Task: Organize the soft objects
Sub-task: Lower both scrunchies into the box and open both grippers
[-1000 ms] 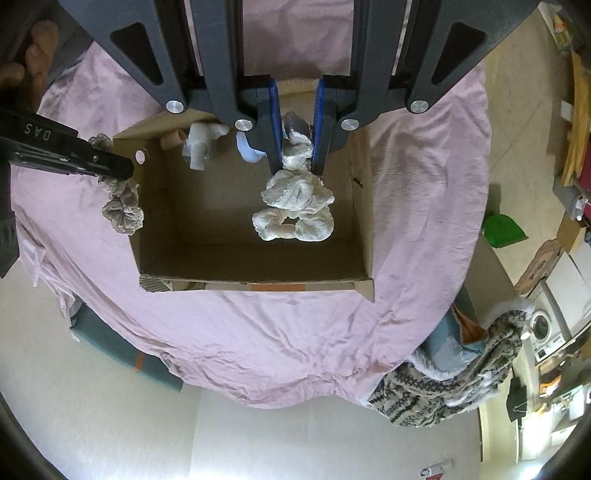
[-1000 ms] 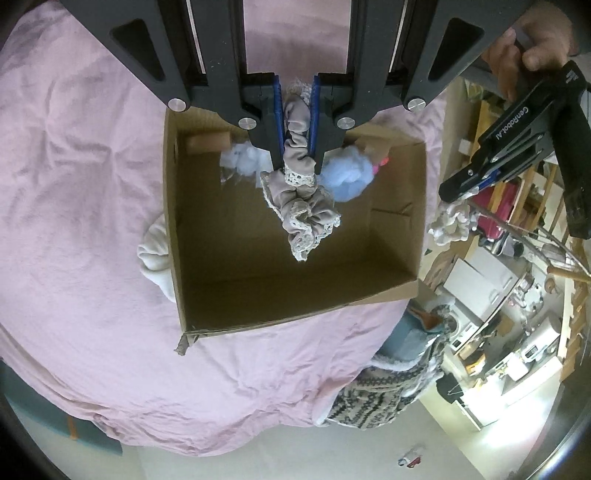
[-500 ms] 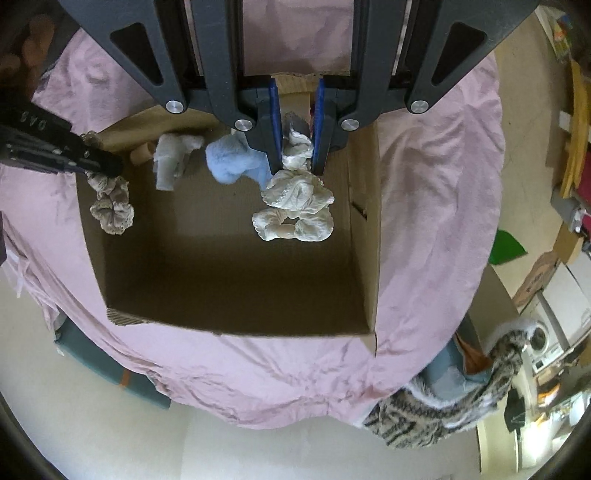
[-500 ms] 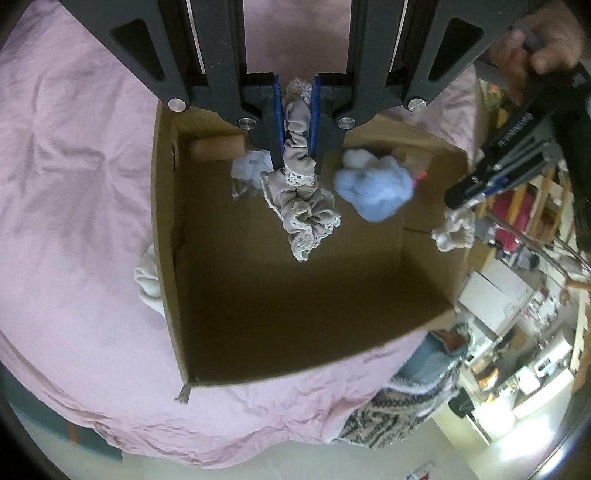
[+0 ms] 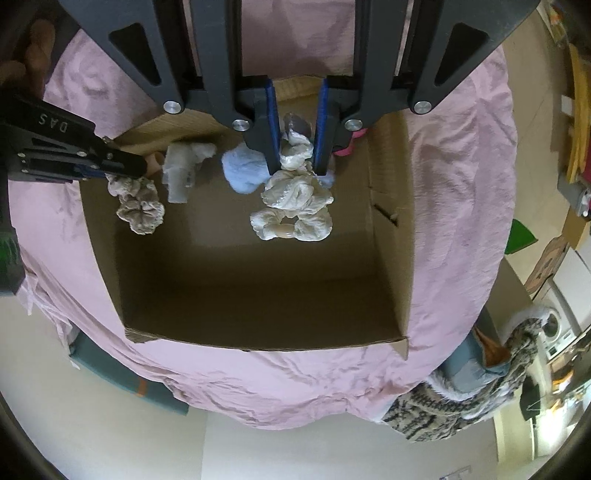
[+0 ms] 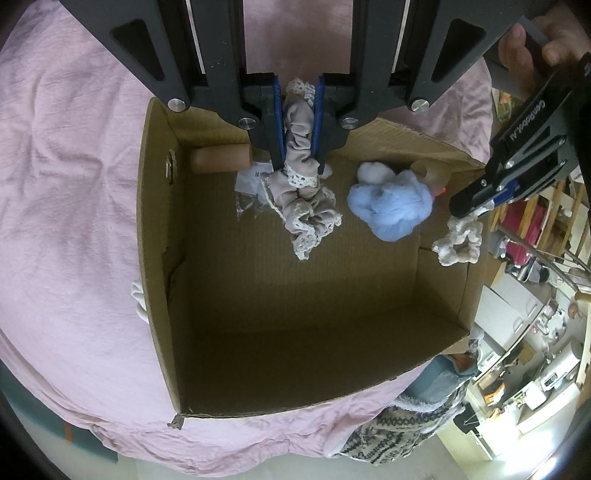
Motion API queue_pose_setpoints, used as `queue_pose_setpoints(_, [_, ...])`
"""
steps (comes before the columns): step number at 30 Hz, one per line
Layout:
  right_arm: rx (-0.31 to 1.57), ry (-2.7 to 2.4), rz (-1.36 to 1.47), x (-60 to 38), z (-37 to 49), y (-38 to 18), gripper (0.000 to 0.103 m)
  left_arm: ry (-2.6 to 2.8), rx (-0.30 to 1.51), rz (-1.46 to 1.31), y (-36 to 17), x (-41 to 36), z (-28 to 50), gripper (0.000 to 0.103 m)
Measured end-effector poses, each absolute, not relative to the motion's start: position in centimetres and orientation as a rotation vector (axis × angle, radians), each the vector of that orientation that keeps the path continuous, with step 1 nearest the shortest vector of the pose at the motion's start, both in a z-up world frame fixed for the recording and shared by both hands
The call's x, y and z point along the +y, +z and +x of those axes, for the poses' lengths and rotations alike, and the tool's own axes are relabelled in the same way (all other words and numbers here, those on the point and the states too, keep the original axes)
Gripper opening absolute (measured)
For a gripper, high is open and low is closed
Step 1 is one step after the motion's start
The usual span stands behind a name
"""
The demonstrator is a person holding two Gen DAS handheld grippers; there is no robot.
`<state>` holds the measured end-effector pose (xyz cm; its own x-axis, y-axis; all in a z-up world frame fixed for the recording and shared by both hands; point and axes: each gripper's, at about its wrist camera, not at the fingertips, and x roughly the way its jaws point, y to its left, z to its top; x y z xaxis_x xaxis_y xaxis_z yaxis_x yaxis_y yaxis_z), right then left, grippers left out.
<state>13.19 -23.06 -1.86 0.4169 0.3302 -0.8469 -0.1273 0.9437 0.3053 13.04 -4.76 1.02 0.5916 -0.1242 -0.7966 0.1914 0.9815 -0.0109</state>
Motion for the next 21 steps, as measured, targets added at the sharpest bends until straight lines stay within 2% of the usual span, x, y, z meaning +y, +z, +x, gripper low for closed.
queue_pose_setpoints(6, [1.109, 0.301, 0.217, -23.2, 13.1, -1.8, 0.014, -0.183, 0.929, 0.078, 0.9, -4.9, 13.2, 0.026])
queue_pose_setpoints(8, [1.110, 0.305, 0.226, -23.4, 13.2, -1.9, 0.014, -0.170, 0.927, 0.077, 1.0, -4.8, 13.2, 0.037])
queue_pose_setpoints(10, [1.109, 0.305, 0.237, -23.5, 13.2, -1.9, 0.014, -0.160, 0.914, 0.071, 1.2, -4.7, 13.0, 0.054])
queue_pose_setpoints(12, [1.109, 0.304, 0.249, -23.6, 13.3, -1.9, 0.016, -0.163, 0.903, 0.061, 1.5, -4.6, 12.9, 0.064])
queue_pose_setpoints(16, [1.105, 0.299, 0.270, -24.1, 13.3, -1.9, 0.024, -0.160, 0.898, 0.057, 1.6, -4.5, 12.8, 0.066])
queue_pose_setpoints(21, [1.089, 0.291, 0.275, -24.3, 13.2, -1.5, 0.025, -0.115, 0.848, 0.065, 2.3, -4.3, 12.5, 0.066])
